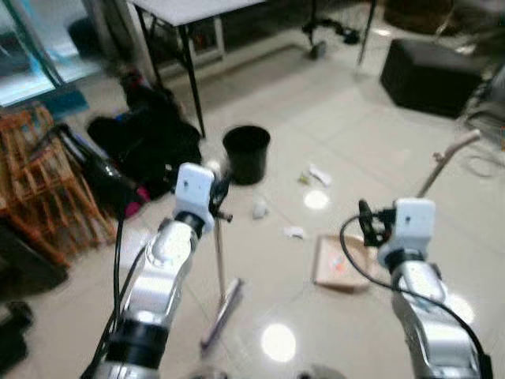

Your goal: Sweep floor

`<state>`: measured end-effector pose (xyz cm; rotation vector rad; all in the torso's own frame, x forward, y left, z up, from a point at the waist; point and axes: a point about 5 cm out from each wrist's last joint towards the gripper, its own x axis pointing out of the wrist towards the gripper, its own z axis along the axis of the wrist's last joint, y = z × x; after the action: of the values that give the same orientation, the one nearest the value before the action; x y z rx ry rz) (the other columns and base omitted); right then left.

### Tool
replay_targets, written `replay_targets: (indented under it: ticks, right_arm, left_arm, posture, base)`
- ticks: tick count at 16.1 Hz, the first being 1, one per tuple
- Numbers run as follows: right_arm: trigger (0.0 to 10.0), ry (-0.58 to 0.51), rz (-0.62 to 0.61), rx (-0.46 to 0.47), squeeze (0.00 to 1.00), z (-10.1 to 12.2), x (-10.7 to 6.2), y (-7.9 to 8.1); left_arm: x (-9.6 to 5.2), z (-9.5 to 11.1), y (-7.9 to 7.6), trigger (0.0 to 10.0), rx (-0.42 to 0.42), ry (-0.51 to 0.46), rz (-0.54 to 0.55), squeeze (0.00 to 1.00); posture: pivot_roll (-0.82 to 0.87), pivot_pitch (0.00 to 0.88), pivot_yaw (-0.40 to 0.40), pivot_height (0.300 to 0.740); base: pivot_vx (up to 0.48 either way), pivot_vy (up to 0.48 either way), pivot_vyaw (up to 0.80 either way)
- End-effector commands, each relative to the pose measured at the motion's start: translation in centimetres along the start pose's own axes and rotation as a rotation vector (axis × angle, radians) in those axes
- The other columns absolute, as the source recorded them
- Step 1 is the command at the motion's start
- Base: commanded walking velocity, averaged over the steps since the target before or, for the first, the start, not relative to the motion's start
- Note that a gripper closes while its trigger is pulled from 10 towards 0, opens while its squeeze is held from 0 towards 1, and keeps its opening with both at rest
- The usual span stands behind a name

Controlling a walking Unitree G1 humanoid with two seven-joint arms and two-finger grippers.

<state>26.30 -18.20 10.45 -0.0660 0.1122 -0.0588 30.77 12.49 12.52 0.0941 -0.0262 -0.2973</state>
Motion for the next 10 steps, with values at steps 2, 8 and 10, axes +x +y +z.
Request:
replay_targets:
  ticks: [2,8,10]
  right_arm:
    - [10.0,-0.016,0.006,-0.031,0.00,1.2,0.2,0.1]
    - [10.0,0.024,-0.025,-0.015,0.00,0.7,-0.1,-0.4]
    - [10.0,0.026,-0.028,0.019,0.00,0.6,-0.2,-0.5]
  left_arm:
    - [-0.1,1.2,0.6,10.0,0.031,-0.052,0.048,0.00]
    - [-0.2,2.7,-0.1,10.0,0.041,-0.084,0.021,0.00]
    - [-0.1,3.0,-0.2,10.0,0.046,-0.097,0.015,0.00]
  posture:
    - [-0.09,0.060,-0.025,0.740]
    - [-0.07,0.075,-0.046,0.740]
    - [-0.06,0.072,-0.041,0.740]
  base:
    - [0.000,-0.131,0.00]
    - [0.000,-0.160,0.00]
    - [0.000,0.000,0.00]
